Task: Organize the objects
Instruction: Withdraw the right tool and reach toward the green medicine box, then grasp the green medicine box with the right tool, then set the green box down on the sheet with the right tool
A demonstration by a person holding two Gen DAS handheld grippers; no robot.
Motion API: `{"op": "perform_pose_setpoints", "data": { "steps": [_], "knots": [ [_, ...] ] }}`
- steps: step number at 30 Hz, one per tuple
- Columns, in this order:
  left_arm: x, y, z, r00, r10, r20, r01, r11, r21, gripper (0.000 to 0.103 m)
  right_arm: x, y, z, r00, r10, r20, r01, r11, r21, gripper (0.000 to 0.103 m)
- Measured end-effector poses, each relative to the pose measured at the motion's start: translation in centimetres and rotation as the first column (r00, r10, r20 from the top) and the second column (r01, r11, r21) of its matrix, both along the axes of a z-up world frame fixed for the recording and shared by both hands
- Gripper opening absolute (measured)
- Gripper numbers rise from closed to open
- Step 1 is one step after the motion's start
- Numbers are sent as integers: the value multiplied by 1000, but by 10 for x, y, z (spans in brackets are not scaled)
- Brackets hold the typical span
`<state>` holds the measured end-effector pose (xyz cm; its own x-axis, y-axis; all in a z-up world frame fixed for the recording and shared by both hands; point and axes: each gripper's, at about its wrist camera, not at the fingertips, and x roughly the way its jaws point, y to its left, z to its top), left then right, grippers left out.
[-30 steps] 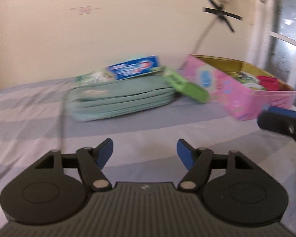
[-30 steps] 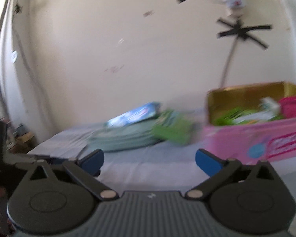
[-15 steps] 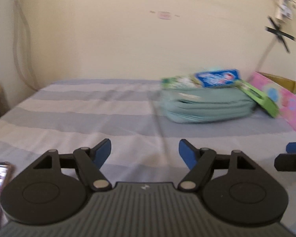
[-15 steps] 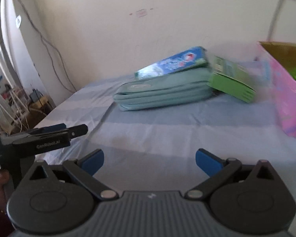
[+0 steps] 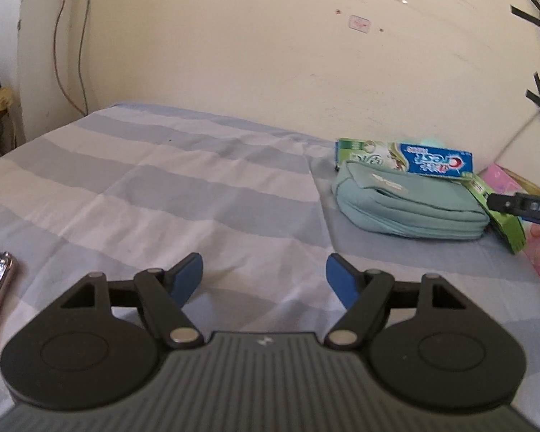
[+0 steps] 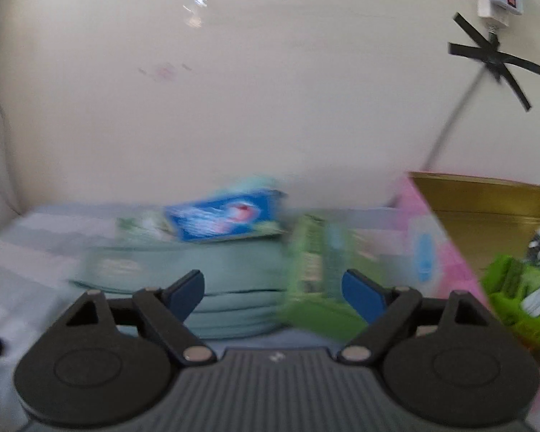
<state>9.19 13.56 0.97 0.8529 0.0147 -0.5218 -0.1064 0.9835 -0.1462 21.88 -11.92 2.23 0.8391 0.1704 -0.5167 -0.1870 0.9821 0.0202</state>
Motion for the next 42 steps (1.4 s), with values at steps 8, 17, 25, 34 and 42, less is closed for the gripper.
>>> {"op": "perform_pose_setpoints", "data": {
  "steps": [8,17,25,34,42],
  "knots": [
    [-2,5,-1,1000,-8,-10,7,1000,-23,77,-11,16,-14,999,32,18,-26,968,-248,88],
    [-1,5,-2,1000,-8,-16,7,1000,-30,77,0,56,-46,991,78,108,5,790,-613,89],
    [0,6,-2,1000,-8,-20,7,999,-43,77,-18,51,-46,982,134,132,-16,759,-651,28],
    [1,8,-2,1000,-13,-14,12,998,-66,77,-122,11,7,956,283,80,-251,927,-279,26],
    [-5,8,1,979,-199,53,206,953,-223,88,-147,1,-2,812,570,-129,-535,813,229,27]
  ]
}}
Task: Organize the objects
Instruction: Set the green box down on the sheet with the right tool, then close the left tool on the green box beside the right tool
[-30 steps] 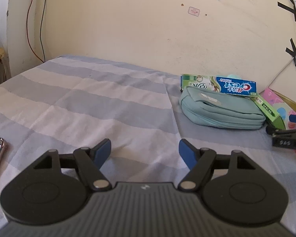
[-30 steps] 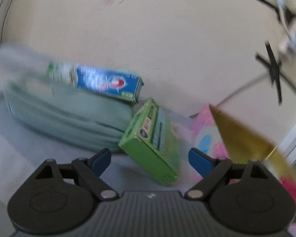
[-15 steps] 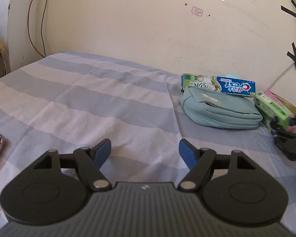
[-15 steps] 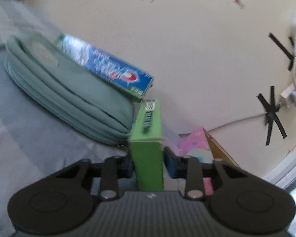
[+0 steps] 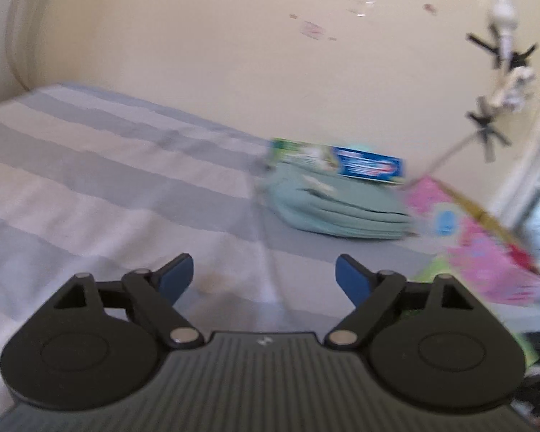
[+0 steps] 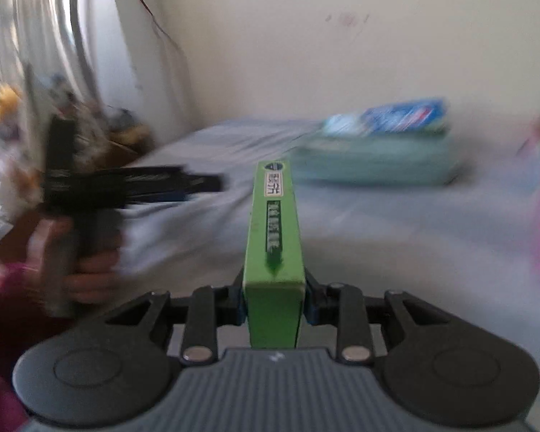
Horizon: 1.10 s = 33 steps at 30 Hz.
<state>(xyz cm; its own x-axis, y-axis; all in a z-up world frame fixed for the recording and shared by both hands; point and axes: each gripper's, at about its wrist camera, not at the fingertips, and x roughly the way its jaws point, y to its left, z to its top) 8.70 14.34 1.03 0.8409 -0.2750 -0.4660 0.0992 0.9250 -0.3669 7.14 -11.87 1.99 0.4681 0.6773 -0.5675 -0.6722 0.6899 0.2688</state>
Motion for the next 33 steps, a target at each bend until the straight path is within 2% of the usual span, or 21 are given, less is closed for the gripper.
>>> {"op": "perform_pose_setpoints", "data": {
  "steps": [3,5,9,13,15,18,19,21,25,33],
  "knots": [
    [-2,-5,0,999,-39,14,39,999,-8,88,-1,1,3,999,9,39,-8,999,-31,27],
    [-3,-9,1,997,-76,26,77,997,-20,88,-7,4,4,995,17,95,-10,997,-82,27],
    [-1,-21,1,978,-208,26,209,975,-74,88,-21,-1,3,986,15,167,10,989,-149,30],
    [-4,-36,6,964,-261,44,263,961,-83,96,-22,2,-2,974,-36,222,76,982,-175,46],
    [-6,-42,8,964,-264,40,267,960,-80,96,-22,-2,-2,973,-66,221,104,981,-164,50],
    [-2,-48,9,963,-267,26,268,960,-80,96,-18,-11,-3,959,-148,243,193,966,-171,67],
    [-2,-49,9,963,-269,21,269,960,-79,96,-18,-14,-3,954,-176,243,221,960,-171,75],
    [-1,-52,10,963,-269,10,269,961,-70,96,-15,-23,-3,947,-227,229,266,951,-157,85],
    [6,-57,11,959,-281,-16,280,958,-61,96,-22,-31,-1,948,-238,210,267,956,-124,96],
    [26,-80,7,940,-331,-86,329,944,-39,94,-33,-14,-21,964,-191,186,225,957,-183,96]
  ]
}}
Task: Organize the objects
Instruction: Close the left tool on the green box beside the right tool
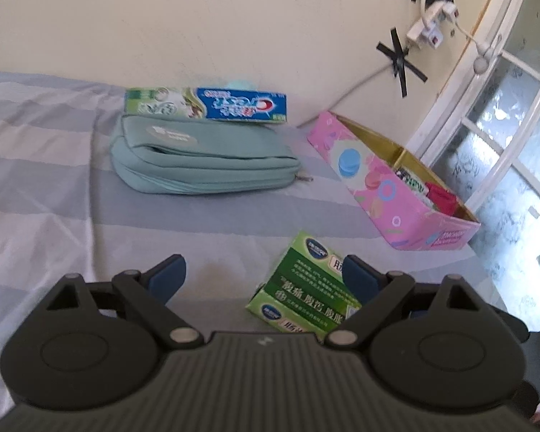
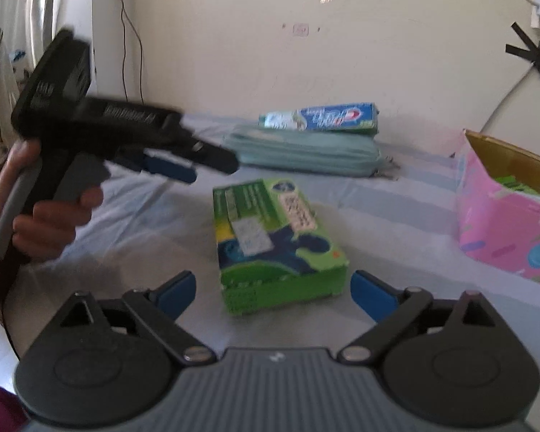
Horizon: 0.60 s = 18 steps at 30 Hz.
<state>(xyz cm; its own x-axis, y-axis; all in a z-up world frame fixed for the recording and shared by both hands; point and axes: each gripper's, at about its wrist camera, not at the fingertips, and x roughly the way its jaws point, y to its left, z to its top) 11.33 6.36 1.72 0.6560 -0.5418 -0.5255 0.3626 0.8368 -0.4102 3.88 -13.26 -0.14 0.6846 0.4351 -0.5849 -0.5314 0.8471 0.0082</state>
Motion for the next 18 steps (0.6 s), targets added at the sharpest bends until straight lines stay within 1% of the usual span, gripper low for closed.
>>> {"op": "perform_pose_setpoints", "data": {
  "steps": [5,8,10,12,13,14,15,17,18],
  "knots": [
    [3,-13,0,1000,-30,3,30,999,11,94,6,-1,-7,999,-21,-37,22,1000,15,96],
    [6,-23,-5,999,-49,-18,49,998,27,87,8,-3,-10,998,-31,-54,33,999,24,96],
    [8,-30,-11,998,-54,-37,56,997,49,81,8,-3,-11,998,-33,-50,34,999,27,96],
    [2,-37,-11,998,-56,-5,56,994,89,79,7,-3,-11,998,-33,-46,35,999,29,96],
    [0,-39,-11,997,-71,-5,71,994,85,75,6,-4,-11,999,-30,-44,32,999,32,95],
    [-2,-42,-10,996,-88,-12,89,993,73,74,6,-4,-12,999,-29,-42,30,999,33,93],
    [-5,-45,-10,996,-90,-8,90,993,80,74,5,-5,-12,998,-42,-37,43,999,30,92],
    [-12,-50,-10,997,-70,14,68,992,105,74,6,-8,-12,997,-64,-34,66,997,42,88],
    [-14,-52,-9,998,-61,14,59,993,104,74,5,-11,-11,997,-71,-36,73,996,54,85]
  ]
}}
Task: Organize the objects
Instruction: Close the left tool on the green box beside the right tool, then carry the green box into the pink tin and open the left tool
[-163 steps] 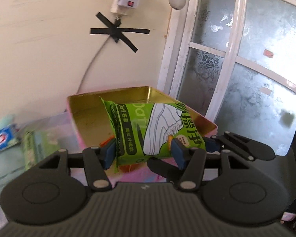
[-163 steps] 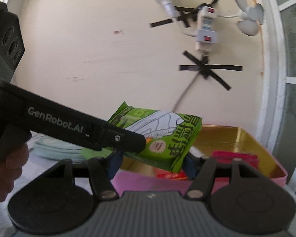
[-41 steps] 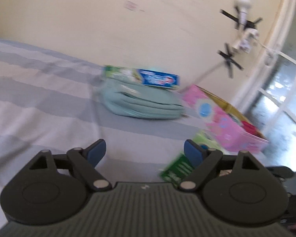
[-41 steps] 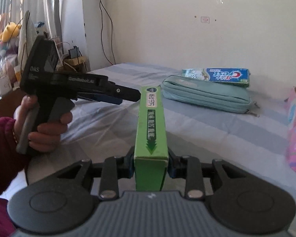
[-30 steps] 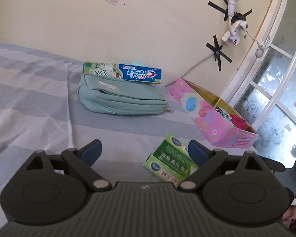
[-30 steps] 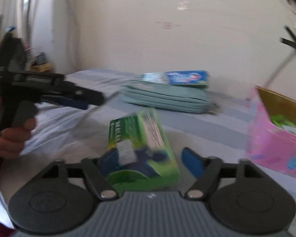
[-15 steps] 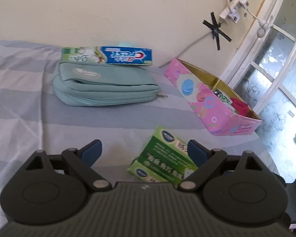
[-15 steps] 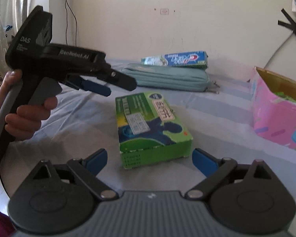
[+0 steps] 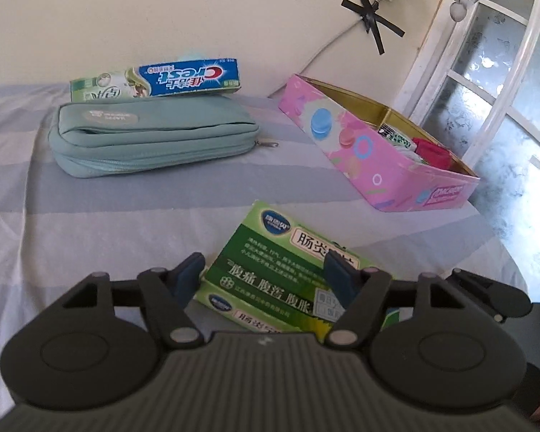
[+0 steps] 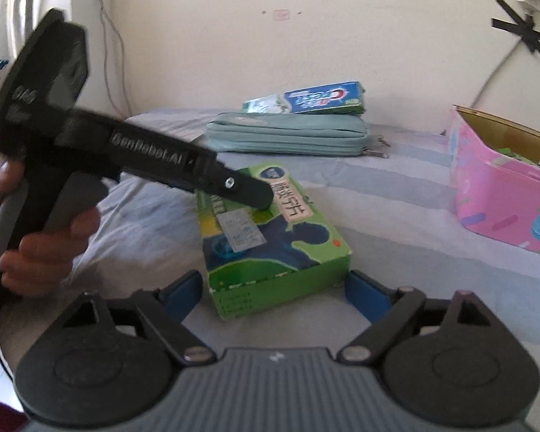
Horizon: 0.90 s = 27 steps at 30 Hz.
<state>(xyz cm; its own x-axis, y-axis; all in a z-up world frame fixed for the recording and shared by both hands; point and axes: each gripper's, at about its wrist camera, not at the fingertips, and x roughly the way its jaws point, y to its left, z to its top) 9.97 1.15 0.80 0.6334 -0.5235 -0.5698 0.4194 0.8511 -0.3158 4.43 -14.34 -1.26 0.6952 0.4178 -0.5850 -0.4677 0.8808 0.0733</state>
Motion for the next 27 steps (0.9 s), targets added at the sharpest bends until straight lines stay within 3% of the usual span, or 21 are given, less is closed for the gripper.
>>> {"op": "perform_pose_setpoints", "data": {
  "steps": [4,10,15,16,18,22,26,27],
  "knots": [
    [-3,-7,11,1000,11,5,-11,1000,-8,70,-6,-12,5,1000,-11,24,10,999,39,85],
    [2,-41,55,994,-9,106,9,1000,-1,69,-7,-39,35,984,-72,163,61,995,75,85],
    [35,-93,95,986,-61,156,64,998,-14,69,15,-81,64,945,-174,276,149,983,109,85],
    [42,-107,102,982,-83,167,85,996,-8,68,19,-89,68,935,-190,299,164,980,109,78],
    [54,-140,109,977,-127,171,125,992,21,69,34,-106,74,913,-240,329,219,971,100,77],
    [79,-199,111,967,-155,202,140,986,85,69,77,-149,69,900,-335,280,312,942,125,77],
    [119,-243,93,979,-158,127,144,983,110,68,123,-185,55,885,-412,217,394,911,122,78],
    [126,-252,88,982,-151,115,136,982,130,68,129,-191,52,874,-432,222,416,902,119,82]
  ]
}}
